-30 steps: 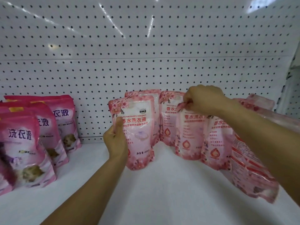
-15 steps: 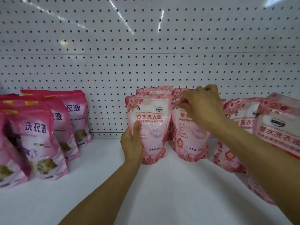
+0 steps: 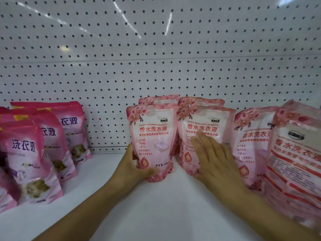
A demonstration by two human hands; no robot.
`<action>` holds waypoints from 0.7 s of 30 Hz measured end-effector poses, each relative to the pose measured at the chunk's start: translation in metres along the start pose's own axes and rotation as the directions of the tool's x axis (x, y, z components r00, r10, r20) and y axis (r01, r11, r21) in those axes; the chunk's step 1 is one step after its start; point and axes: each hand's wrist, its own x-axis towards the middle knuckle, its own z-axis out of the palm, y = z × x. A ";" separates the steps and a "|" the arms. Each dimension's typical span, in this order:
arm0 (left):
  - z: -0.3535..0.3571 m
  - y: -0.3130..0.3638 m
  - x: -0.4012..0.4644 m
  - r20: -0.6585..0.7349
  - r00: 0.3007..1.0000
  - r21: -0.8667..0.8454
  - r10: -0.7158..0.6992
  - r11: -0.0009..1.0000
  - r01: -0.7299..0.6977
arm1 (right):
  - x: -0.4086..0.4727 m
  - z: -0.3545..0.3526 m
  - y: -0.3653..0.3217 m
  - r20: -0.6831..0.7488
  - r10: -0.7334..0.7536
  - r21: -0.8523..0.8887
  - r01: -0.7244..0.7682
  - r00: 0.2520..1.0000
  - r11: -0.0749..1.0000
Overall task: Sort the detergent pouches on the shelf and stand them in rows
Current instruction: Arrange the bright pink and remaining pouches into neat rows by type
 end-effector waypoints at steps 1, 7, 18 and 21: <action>-0.002 0.000 -0.001 -0.014 1.000 0.093 0.005 0.996 -0.004 | -0.001 0.004 0.002 0.016 0.009 -0.023 -0.008 1.000 1.000; 0.022 0.009 0.015 -0.100 0.993 0.084 0.061 0.995 -0.053 | 0.009 0.017 0.011 0.000 0.007 -0.033 -0.007 1.000 0.999; 0.030 0.013 0.010 -0.108 0.993 0.160 0.039 0.987 -0.022 | -0.006 -0.018 0.006 0.080 0.021 0.138 -0.032 0.997 0.990; 0.032 0.023 -0.003 -0.285 0.954 0.217 0.095 0.976 -0.032 | -0.023 -0.055 0.011 -0.092 -0.005 0.264 0.029 0.996 0.964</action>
